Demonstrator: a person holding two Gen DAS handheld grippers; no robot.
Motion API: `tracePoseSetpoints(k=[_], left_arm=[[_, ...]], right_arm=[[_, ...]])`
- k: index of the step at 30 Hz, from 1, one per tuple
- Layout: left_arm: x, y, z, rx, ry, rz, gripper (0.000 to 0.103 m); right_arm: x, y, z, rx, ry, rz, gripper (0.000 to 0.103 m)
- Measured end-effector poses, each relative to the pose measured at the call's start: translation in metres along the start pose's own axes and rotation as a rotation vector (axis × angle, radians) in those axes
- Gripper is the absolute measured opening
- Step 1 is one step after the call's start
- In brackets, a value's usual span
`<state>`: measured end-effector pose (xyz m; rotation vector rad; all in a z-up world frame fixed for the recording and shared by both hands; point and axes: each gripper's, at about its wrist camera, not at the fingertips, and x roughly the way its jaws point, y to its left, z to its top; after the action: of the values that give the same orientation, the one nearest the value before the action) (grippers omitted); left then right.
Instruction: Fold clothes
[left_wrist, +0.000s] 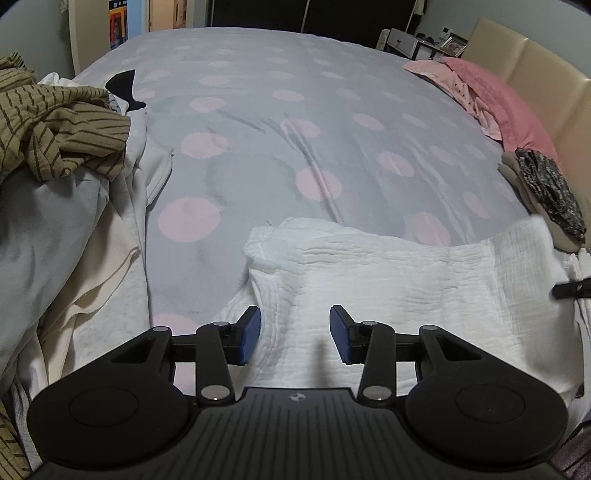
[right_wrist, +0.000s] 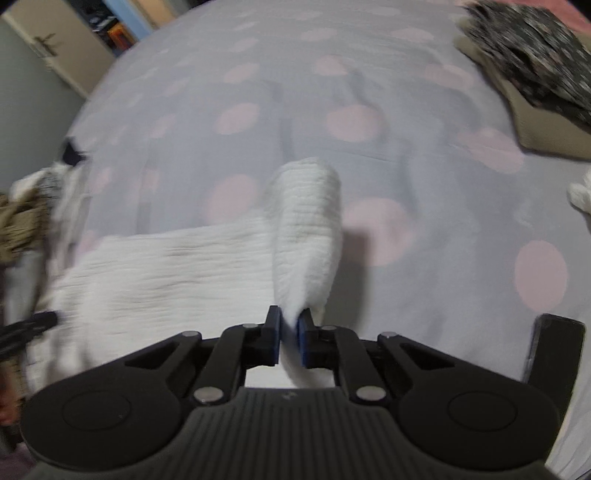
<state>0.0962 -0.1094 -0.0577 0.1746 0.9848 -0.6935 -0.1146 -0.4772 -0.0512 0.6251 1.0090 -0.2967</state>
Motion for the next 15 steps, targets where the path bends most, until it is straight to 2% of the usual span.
tracePoseSetpoints(k=[6,11,15], left_arm=[[-0.016,0.000,0.003,0.000,-0.037,-0.039,0.035],[-0.027,0.003,0.004,0.000,-0.062,-0.064,0.035],[-0.031,0.009,0.004,0.005,-0.069,-0.062,0.033]], right_arm=[[-0.022,0.064,0.007,-0.001,-0.021,0.171,0.009],[-0.011,0.108,0.013,0.040,0.018,0.266,0.009],[0.011,0.138,0.015,0.058,0.065,0.303,0.008]])
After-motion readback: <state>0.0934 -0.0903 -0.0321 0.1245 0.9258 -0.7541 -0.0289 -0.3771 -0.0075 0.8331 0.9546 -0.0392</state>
